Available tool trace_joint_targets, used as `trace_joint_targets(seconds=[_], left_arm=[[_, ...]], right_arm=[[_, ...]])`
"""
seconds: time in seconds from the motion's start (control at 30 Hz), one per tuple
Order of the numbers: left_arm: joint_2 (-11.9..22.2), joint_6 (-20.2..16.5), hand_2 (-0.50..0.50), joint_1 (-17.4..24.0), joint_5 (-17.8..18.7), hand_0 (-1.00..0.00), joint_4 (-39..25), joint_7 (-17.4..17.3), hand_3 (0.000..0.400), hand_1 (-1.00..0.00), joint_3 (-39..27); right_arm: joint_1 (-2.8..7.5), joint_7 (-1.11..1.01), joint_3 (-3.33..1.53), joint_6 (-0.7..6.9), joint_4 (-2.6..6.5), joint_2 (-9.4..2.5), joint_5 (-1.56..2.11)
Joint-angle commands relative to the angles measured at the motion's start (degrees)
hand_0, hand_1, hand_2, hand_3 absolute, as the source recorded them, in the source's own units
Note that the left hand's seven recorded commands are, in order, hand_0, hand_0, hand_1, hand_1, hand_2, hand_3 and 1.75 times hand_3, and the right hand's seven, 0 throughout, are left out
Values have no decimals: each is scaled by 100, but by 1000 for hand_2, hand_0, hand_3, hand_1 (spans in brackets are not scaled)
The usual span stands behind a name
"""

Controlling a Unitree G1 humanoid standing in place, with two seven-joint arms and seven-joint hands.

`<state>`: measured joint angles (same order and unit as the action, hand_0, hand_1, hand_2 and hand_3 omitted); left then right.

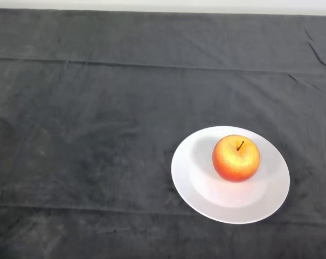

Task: Move the apple to the plate

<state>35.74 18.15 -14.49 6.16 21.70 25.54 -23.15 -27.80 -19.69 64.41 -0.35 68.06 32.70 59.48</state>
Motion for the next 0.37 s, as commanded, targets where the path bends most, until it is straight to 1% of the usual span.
trace_joint_targets(seconds=[0.03, 0.37], left_arm=[[-136, 36, 0, -138, -101, 0, 243, -46, 0, 0, -222], [-168, 22, 0, -163, -140, 0, 259, -106, 0, 0, -275]], right_arm=[[-45, 47, 16, -24, -182, -7, 52], [-45, 48, 16, -24, -183, -7, 52]])
